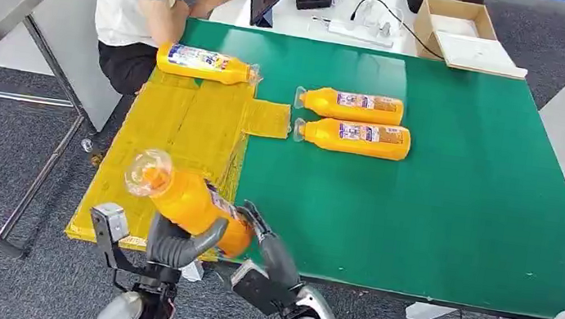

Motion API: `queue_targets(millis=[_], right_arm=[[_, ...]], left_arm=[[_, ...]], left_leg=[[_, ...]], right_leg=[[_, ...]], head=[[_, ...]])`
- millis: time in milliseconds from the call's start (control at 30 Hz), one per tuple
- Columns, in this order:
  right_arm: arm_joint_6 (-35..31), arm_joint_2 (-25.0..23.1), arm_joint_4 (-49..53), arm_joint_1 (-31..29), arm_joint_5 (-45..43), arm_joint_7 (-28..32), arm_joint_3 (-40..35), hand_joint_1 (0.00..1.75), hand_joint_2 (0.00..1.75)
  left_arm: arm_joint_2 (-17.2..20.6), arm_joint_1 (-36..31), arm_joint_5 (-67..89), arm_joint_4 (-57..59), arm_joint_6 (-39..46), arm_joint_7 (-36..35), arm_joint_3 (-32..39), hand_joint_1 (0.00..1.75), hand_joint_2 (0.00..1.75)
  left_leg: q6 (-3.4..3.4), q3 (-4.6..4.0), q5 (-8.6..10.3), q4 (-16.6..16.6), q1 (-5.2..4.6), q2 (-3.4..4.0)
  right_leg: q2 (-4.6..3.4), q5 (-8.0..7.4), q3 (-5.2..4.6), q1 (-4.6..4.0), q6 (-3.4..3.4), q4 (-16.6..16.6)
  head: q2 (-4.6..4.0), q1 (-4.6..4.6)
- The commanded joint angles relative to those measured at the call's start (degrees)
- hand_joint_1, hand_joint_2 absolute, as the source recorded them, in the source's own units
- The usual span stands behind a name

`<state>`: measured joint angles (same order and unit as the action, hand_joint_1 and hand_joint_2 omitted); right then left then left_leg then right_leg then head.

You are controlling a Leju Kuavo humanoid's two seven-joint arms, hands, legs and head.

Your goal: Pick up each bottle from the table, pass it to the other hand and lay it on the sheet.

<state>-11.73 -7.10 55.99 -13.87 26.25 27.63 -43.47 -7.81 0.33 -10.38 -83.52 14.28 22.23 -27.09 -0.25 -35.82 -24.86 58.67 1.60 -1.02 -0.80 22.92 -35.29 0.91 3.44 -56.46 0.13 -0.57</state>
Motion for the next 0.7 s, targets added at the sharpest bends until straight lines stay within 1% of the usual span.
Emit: queue_targets(millis=[33,67,100,133,167,200,233,300,333,367,400,433,467,500,533,567,600,633,667,700], right_arm=[[-5.4,1.4,8.3,4.0,6.4,0.7,-1.2,0.00,0.00],[-5.2,1.7,11.0,5.4,6.9,0.1,-1.1,0.00,0.00],[-5.5,1.9,12.9,6.2,8.0,0.2,-1.6,0.00,0.00],[-5.3,2.0,14.4,6.9,8.8,-0.7,-1.8,0.00,0.00],[-5.3,2.0,14.8,7.1,9.0,-1.0,-1.8,0.00,0.00],[-5.2,2.0,15.1,7.4,9.1,-1.0,-1.8,0.00,0.00],[-5.5,1.8,15.4,7.8,9.3,-0.8,-1.7,0.00,0.00],[-5.5,1.7,15.5,7.9,9.4,-0.8,-1.8,0.00,0.00],[-5.5,1.7,15.5,7.9,9.4,-0.8,-1.8,0.00,0.00],[-5.8,1.4,15.2,8.0,9.4,-0.4,-1.7,0.00,0.00],[-5.8,1.2,15.3,8.3,9.0,-0.2,-1.3,0.00,0.00],[-5.8,1.1,15.3,8.4,9.0,-0.1,-1.3,0.00,0.00],[-5.6,1.2,15.5,8.5,8.9,0.0,-1.2,0.00,0.00],[-5.6,1.2,15.6,8.5,8.9,0.0,-1.1,0.00,0.00],[-5.5,1.3,15.7,8.5,8.9,0.0,-1.0,0.00,0.00],[-5.0,1.3,15.7,8.4,8.6,0.3,-1.1,0.00,0.00],[-4.6,1.3,15.7,8.0,8.6,0.5,-1.1,0.00,0.00],[-3.2,1.1,15.4,7.4,7.8,0.9,-1.1,0.00,0.00],[-2.1,1.0,15.0,6.8,7.2,1.2,-1.2,0.00,0.00],[-1.7,0.7,14.6,6.4,7.1,1.3,-1.3,0.00,0.00]], left_arm=[[4.7,-5.3,25.9,5.6,13.1,-1.5,11.6,1.75,1.75],[4.8,-5.6,28.0,5.4,13.4,-1.7,14.5,1.75,1.75],[5.0,-6.1,32.4,5.6,17.6,-2.5,17.2,1.75,1.75],[5.1,-6.2,32.9,5.1,16.1,-2.6,19.0,1.75,1.75],[5.0,-6.3,33.4,4.9,15.4,-2.5,20.1,1.75,1.75],[4.9,-6.5,35.0,5.0,16.1,-2.5,20.8,1.75,1.75],[4.8,-7.2,40.2,5.7,19.4,-3.1,21.7,1.75,1.75],[4.8,-7.4,40.3,5.8,19.3,-3.1,22.0,1.75,1.75],[4.8,-7.4,40.3,5.8,19.3,-3.1,22.0,1.75,1.75],[5.1,-8.2,46.7,7.2,21.6,-4.2,21.8,1.75,1.75],[5.7,-8.9,52.2,8.5,21.0,-6.4,21.0,1.75,1.75],[5.9,-9.2,53.5,8.9,20.4,-6.8,20.6,1.75,1.75],[7.8,-11.6,64.7,13.3,16.8,-12.3,17.6,1.75,1.75],[7.5,-12.2,64.9,14.4,16.7,-12.3,17.5,1.75,1.75],[7.3,-12.9,65.2,15.8,17.2,-12.3,17.5,1.75,1.75],[8.2,-14.6,70.0,19.5,15.1,-14.7,15.9,1.75,1.75],[8.9,-16.4,73.2,22.5,12.0,-16.4,14.1,1.75,1.75],[8.8,-19.3,75.1,27.9,8.5,-17.8,12.7,1.75,1.75],[8.5,-21.8,76.0,32.4,6.0,-18.2,11.6,1.75,1.75],[7.8,-24.4,76.2,37.3,4.1,-18.1,10.8,1.75,1.75]], left_leg=[[0.12,0.44,-0.05,-0.2,-0.02,0.10],[0.10,0.34,-0.03,-0.1,-0.01,0.10],[0.08,0.23,-0.02,-0.1,0.00,0.09],[0.11,0.36,-0.05,-0.1,-0.01,0.14],[0.07,0.21,-0.02,-0.1,0.01,0.10],[0.06,0.16,-0.02,-0.1,0.02,0.10],[0.08,0.28,-0.06,-0.1,0.01,0.14],[0.04,0.12,-0.01,-0.1,0.02,0.07],[0.08,0.26,-0.04,-0.1,0.01,0.07],[0.07,0.14,0.00,-0.1,0.00,0.04],[0.11,0.29,-0.05,-0.1,0.00,0.07],[0.09,0.23,-0.01,-0.1,-0.01,0.04],[0.06,0.14,0.01,-0.1,0.01,0.03],[0.09,0.26,-0.01,-0.1,0.00,0.06],[0.07,0.18,0.04,-0.1,-0.02,-0.07],[0.10,0.27,0.04,-0.1,-0.02,-0.14],[0.08,0.21,0.04,-0.1,-0.03,-0.09],[0.05,0.13,0.07,-0.1,-0.03,-0.15],[0.09,0.26,0.06,-0.1,-0.03,-0.11],[0.06,0.18,0.08,-0.1,-0.04,-0.09]], right_leg=[[0.10,0.08,0.41,-0.05,-0.22,0.1],[0.06,0.05,0.30,-0.05,-0.17,0.1],[0.04,0.03,0.20,-0.05,-0.14,0.0],[0.04,0.07,0.31,-0.06,-0.19,0.0],[0.03,0.04,0.18,-0.06,-0.14,0.0],[0.01,0.03,0.14,-0.06,-0.11,0.0],[0.01,0.07,0.24,-0.07,-0.16,0.0],[0.03,0.03,0.10,-0.05,-0.09,0.0],[0.09,0.08,0.23,-0.06,-0.14,0.0],[0.09,0.05,0.12,-0.03,-0.09,0.0],[0.11,0.09,0.27,-0.05,-0.14,0.0],[0.11,0.06,0.21,-0.03,-0.12,0.0],[0.08,0.03,0.13,-0.03,-0.09,0.0],[0.10,0.06,0.24,-0.04,-0.13,0.1],[0.19,0.05,0.20,-0.01,-0.11,0.0],[0.30,0.08,0.33,-0.03,-0.15,0.1],[0.21,0.05,0.22,0.00,-0.12,0.1],[0.21,0.03,0.16,0.01,-0.10,0.0],[0.24,0.05,0.28,-0.01,-0.16,0.0],[0.21,0.01,0.16,0.02,-0.12,0.0]], head=[[0.00,0.00],[0.00,0.00],[0.00,0.00],[0.00,0.00],[0.00,0.02],[0.00,0.02],[0.00,0.02],[0.00,0.00],[0.00,0.00],[0.00,0.02],[0.00,0.00],[0.00,0.00],[0.00,0.02],[0.00,0.00],[0.00,0.04],[0.00,0.02],[0.00,0.02],[0.00,0.04],[0.00,0.02],[0.00,0.00]])
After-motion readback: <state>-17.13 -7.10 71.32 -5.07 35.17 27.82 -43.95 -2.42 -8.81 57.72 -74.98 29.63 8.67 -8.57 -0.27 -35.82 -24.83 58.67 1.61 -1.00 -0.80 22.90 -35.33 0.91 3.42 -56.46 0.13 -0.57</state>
